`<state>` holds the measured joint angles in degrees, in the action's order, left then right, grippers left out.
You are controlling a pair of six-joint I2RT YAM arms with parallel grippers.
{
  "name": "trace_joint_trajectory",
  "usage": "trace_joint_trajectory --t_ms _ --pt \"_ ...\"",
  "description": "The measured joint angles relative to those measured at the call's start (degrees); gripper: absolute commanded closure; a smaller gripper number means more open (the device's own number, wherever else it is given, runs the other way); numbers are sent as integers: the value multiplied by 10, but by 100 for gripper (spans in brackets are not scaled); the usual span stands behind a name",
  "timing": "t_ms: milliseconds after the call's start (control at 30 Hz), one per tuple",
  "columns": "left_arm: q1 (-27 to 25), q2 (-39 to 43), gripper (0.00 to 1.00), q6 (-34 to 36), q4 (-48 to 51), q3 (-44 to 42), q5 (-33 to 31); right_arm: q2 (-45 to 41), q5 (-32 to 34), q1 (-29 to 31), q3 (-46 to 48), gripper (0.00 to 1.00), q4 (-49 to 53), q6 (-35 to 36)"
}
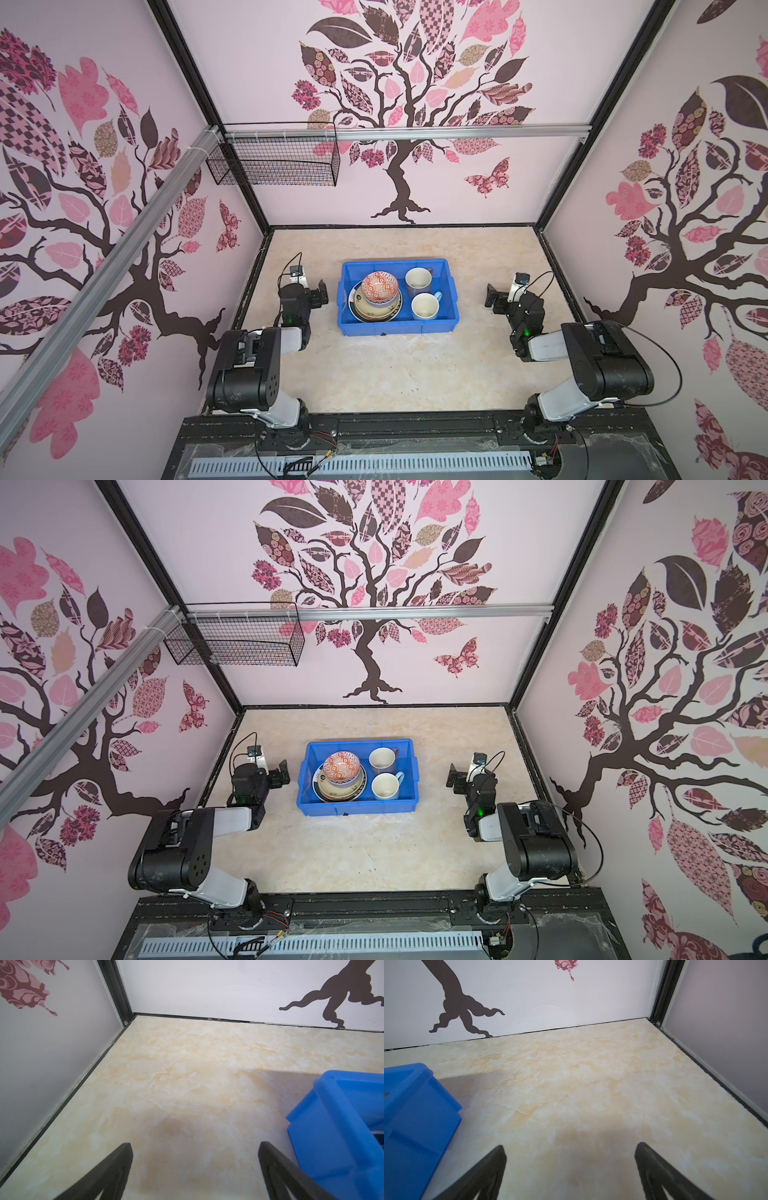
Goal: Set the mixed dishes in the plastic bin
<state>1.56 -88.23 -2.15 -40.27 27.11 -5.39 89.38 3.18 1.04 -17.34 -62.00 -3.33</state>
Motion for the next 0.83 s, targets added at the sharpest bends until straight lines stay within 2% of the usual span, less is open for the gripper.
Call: trace_joint_trajectory --t_ms 200,833 --pt "-21 0 1 3 -9 -5 -22 -1 0 0 0 1 4 2" --pt "-11 0 1 4 -8 -6 -20 -1 0 0 0 0 5 2"
